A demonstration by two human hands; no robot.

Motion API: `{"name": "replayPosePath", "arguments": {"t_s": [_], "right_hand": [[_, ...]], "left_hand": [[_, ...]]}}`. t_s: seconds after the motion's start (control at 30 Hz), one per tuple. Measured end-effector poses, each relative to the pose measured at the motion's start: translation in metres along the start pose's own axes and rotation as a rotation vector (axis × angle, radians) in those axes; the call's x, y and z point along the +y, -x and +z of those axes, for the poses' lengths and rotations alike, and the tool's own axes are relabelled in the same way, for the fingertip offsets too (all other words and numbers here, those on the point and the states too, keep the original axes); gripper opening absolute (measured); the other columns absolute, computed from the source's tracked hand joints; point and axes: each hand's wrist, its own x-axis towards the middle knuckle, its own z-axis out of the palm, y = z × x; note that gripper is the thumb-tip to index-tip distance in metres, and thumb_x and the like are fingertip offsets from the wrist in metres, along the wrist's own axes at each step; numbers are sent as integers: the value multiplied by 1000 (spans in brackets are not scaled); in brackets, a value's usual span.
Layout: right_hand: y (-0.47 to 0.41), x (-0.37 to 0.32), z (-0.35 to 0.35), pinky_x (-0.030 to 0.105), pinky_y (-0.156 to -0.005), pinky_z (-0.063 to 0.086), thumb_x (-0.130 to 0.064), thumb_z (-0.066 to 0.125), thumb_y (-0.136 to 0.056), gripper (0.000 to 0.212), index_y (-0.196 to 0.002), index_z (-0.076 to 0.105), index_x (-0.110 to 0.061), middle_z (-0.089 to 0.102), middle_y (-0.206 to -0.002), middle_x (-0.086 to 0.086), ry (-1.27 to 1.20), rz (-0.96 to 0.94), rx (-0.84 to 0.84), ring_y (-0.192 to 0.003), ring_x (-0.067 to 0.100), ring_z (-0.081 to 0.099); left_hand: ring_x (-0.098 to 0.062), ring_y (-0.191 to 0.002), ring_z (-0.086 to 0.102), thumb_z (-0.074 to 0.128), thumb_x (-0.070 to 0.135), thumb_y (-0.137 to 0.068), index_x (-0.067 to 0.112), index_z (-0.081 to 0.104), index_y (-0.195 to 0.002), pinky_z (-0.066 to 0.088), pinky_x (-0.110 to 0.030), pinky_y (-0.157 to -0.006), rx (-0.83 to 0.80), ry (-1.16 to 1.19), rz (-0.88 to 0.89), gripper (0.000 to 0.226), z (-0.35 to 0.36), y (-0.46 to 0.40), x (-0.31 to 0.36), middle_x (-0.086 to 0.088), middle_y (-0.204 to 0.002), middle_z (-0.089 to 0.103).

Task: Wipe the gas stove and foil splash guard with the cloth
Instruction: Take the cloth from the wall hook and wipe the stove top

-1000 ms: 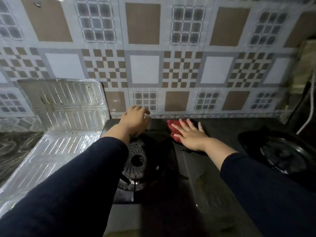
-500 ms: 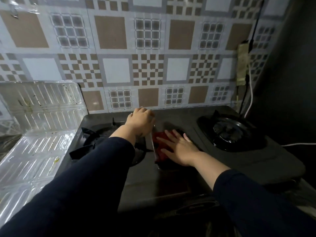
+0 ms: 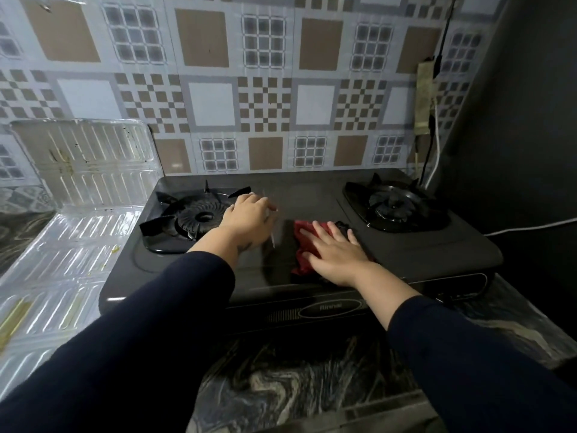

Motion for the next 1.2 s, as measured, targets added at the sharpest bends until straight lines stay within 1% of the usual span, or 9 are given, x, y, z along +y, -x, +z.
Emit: {"name": "replayPosePath", "arguments": {"t_s": [0.1,0.3,0.4,0.57,0.67,0.8,0.9,1.03,1.2], "right_hand": [[-10,-27,-2,51,-118,-8,-56,24,-95,61,-150,3,-40,-9,-161,-8,-5,-41,-25,-148,20,-12],[-17,-78,5,50,-118,-7,-56,24,-94,63,-151,8,-35,-2,-162,-8,-13,-167,-13,-148,20,-9],[-7,-76,6,49,-119,-5,-55,25,-95,62,-151,12,-33,1,-162,-9,-15,-218,8,-149,19,-6],[15,-59,9,46,-119,-2,-57,26,-95,60,-150,15,-36,7,-161,-11,12,-314,51,-149,17,-3],[22,-49,9,46,-119,-2,-57,27,-94,62,-151,15,-36,5,-161,-9,19,-325,53,-149,17,-4],[27,-49,7,48,-119,-2,-56,28,-95,63,-151,13,-31,0,-162,-7,15,-322,17,-149,16,-6],[25,-54,9,49,-119,-3,-58,28,-94,66,-151,9,-32,-1,-162,-8,9,-300,18,-148,16,-8],[21,-86,16,48,-119,-4,-61,30,-92,71,-152,10,-29,-1,-162,-5,41,-330,32,-149,16,-6],[14,-143,23,48,-118,-1,-60,32,-92,75,-153,9,-24,3,-162,0,92,-415,57,-149,21,-3]], "left_hand": [[-25,-140,24,44,33,-96,21,54,-127,30,-45,-109,45,-3,-39,34,-6,19,-17,-5,-140,47],[-26,-138,28,47,33,-95,21,56,-125,32,-44,-109,105,-38,-136,34,-8,47,-46,-6,-138,49],[-26,-138,29,48,33,-94,21,57,-124,32,-43,-109,99,-38,-152,33,-2,53,-44,-4,-137,50],[-26,-137,29,49,33,-94,22,58,-123,32,-44,-110,93,-14,-93,33,5,52,-21,-4,-135,51],[-27,-137,30,49,33,-94,20,57,-124,32,-45,-110,93,-15,-62,34,10,54,-16,-5,-135,51],[-26,-139,28,48,33,-94,21,56,-125,30,-47,-111,74,-32,-117,35,10,63,-28,-5,-137,50],[-25,-141,25,47,33,-94,21,56,-124,30,-46,-112,84,-45,-132,33,4,67,-44,-4,-140,49],[-25,-141,25,47,32,-95,19,55,-125,29,-45,-111,120,-57,-157,34,-6,70,-64,-5,-142,47],[-29,-138,31,49,29,-94,17,59,-121,29,-45,-112,153,-51,-175,32,-21,76,-97,-9,-134,53]]}}
